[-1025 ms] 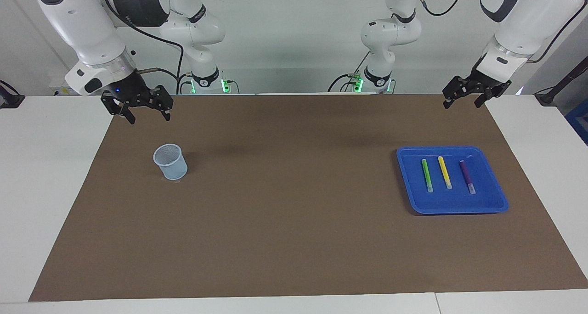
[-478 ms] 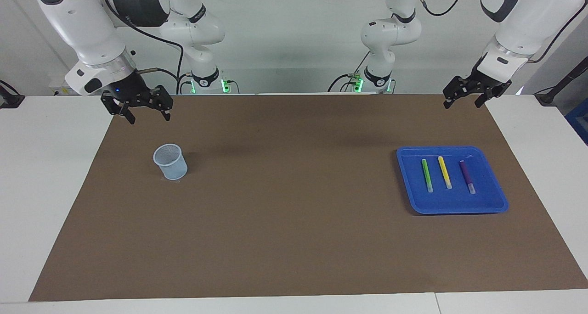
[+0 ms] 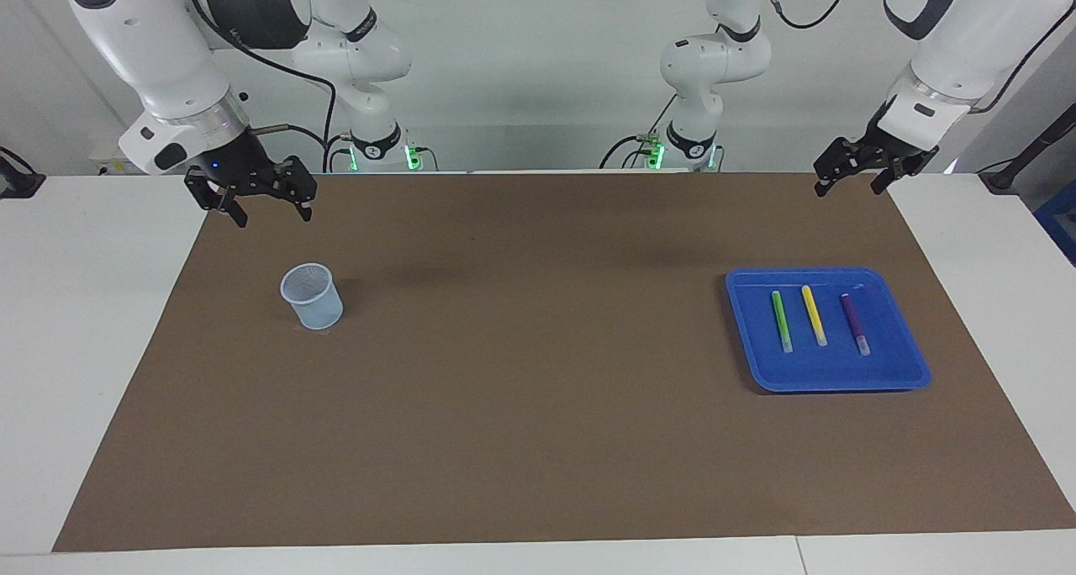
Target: Transfer and insert pens with both arms
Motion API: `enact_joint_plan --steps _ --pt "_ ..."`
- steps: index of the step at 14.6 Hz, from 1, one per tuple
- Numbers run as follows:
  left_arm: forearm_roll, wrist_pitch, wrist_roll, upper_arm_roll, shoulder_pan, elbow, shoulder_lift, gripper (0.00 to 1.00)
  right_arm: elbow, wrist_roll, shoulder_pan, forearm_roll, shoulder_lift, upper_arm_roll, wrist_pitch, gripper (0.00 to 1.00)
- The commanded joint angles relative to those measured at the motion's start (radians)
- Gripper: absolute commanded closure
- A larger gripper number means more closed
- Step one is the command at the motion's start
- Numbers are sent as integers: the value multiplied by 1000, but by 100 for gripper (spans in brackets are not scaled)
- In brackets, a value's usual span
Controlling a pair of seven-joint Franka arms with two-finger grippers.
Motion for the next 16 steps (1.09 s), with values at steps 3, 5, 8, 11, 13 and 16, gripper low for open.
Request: enact_joint_plan --steps 3,5,8,11,13,16 --pt "3 11 28 3 4 -92 -57 0 -14 12 1 16 -12 -6 -4 0" --pt "-8 63 59 4 5 -156 -82 0 -14 12 1 16 -12 -6 -5 0" --pt "-31 169 62 4 4 -266 -104 0 -14 12 1 16 -12 -6 -5 0" --pt "-46 272 84 3 1 -342 -87 0 -14 12 1 16 -12 -6 -5 0" --pt "-48 330 101 3 -1 -377 -61 0 -14 12 1 16 -12 -6 -5 0" --pt "-48 419 130 3 -1 -382 30 0 -14 12 1 16 -12 -6 -5 0"
